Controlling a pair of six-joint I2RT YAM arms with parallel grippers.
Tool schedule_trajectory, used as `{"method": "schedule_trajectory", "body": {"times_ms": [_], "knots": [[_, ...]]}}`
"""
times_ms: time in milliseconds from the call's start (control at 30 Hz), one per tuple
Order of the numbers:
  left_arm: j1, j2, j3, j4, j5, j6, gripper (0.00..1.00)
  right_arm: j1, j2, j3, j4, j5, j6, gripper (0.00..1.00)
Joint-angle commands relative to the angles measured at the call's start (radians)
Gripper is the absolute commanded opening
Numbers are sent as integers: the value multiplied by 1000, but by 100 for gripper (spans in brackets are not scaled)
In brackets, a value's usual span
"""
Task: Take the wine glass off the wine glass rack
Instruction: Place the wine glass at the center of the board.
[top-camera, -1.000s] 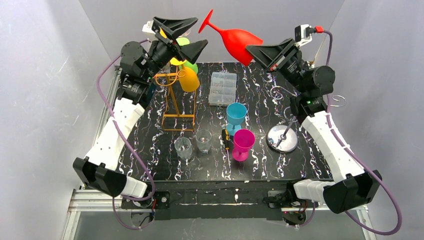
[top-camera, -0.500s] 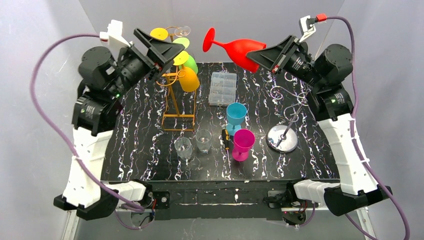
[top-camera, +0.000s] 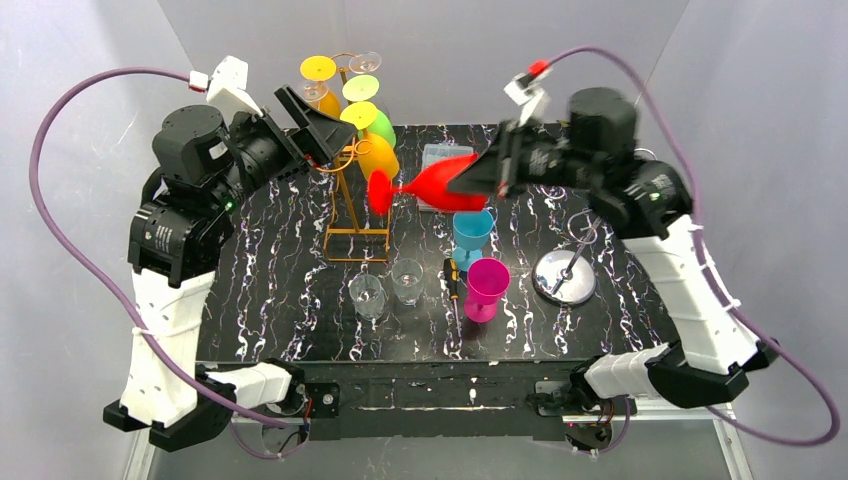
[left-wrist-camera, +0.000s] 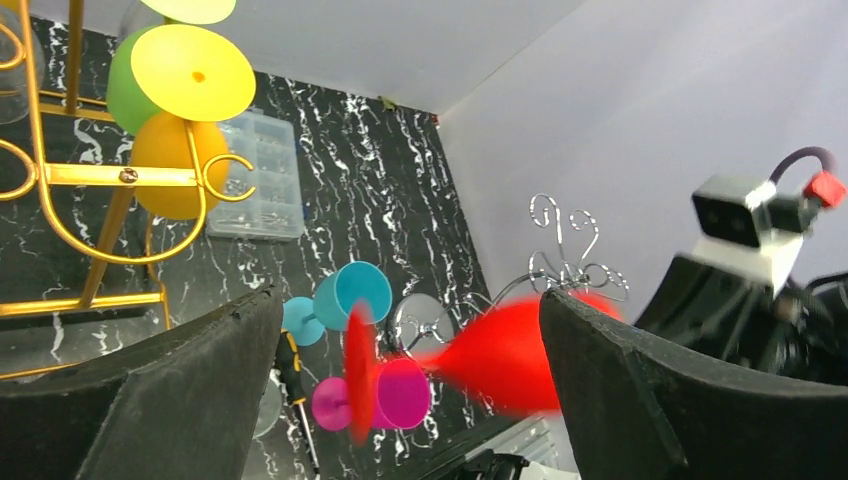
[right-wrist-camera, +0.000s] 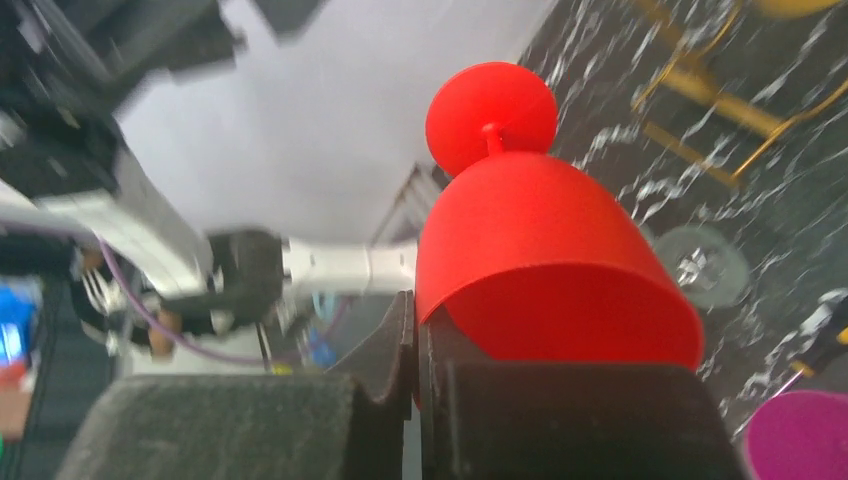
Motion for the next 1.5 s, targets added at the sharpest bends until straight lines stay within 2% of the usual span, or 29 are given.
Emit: {"method": "schedule_trajectory", "body": {"times_ms": [0, 233, 367, 600, 733, 800, 900, 1133, 1467], "knots": [[5, 7, 4, -28, -25, 57, 99, 227, 40, 50, -188, 181, -90, 1], [6, 17, 31, -58, -41, 85, 99, 329, 84, 93, -403, 288, -159, 1], [7, 20, 39, -68, -49, 93, 99, 422, 107, 73, -471, 391, -174, 1], [11, 11, 36, -81, -71, 103, 99, 633, 142, -75, -438, 645, -157, 1], [13, 11, 55, -100, -89, 122, 99, 693, 186, -209, -376, 725, -151, 1], [15, 6, 52, -110, -113, 138, 99, 700, 233, -304, -287, 755, -155, 1], [19, 8, 67, -123, -123, 155, 99, 705, 273, -347, -236, 756, -160, 1], [40, 41, 68, -124, -123, 173, 100, 715, 374, -321, -263, 809, -194, 1], [123, 64, 46, -101, -38, 150, 99, 716, 390, -282, -296, 817, -208, 32]]}}
